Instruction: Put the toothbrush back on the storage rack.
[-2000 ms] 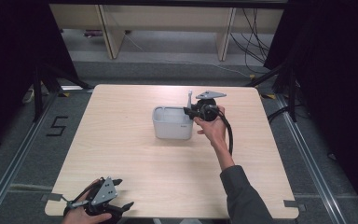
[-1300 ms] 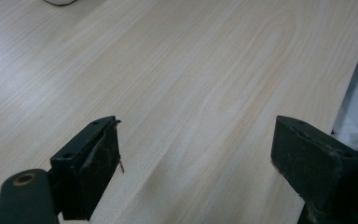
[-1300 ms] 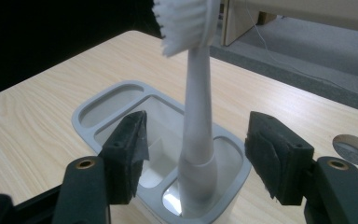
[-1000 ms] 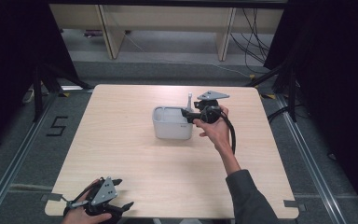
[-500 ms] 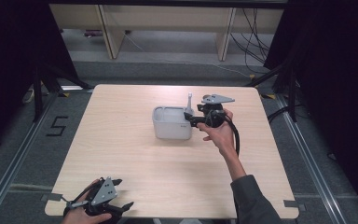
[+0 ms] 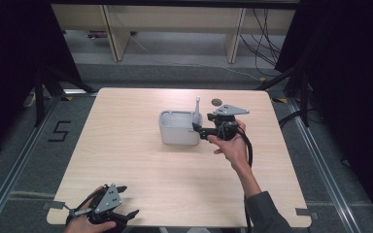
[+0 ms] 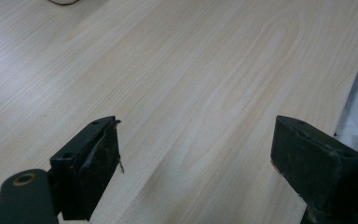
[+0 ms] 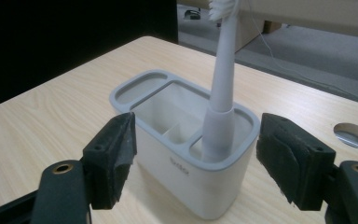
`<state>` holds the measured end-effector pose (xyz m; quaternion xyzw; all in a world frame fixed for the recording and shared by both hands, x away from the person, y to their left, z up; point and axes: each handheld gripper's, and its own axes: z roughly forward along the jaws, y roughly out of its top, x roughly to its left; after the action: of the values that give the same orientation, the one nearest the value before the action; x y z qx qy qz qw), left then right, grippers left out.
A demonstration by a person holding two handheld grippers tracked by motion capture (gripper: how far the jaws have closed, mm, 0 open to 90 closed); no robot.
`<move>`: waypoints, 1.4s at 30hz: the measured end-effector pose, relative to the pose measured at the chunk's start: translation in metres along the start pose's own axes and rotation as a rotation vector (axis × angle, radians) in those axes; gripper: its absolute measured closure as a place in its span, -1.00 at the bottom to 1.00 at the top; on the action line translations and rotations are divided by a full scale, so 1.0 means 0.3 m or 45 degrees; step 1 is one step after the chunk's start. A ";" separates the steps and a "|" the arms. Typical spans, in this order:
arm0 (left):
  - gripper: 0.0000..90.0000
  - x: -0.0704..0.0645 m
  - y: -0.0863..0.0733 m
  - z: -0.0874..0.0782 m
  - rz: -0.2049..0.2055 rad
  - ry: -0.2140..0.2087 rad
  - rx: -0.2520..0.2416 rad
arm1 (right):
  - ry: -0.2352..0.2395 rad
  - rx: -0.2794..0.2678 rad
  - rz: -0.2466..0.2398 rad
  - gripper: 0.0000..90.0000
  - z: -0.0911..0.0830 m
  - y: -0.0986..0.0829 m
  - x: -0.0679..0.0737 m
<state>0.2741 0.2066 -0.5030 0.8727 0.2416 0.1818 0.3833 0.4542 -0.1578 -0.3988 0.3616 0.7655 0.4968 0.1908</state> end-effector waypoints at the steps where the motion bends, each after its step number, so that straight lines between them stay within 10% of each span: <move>1: -0.67 -0.001 -0.002 0.003 -0.013 0.005 -0.014 | 0.004 -0.002 0.014 -0.37 -0.007 -0.006 0.006; 42: -0.67 0.001 0.007 -0.009 0.019 -0.002 0.002 | 0.070 0.160 0.011 -0.50 -0.019 -0.141 0.108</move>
<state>0.2736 0.2071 -0.4998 0.8749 0.2350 0.1838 0.3815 0.4137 -0.1477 -0.4322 0.3624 0.7985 0.4584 0.1443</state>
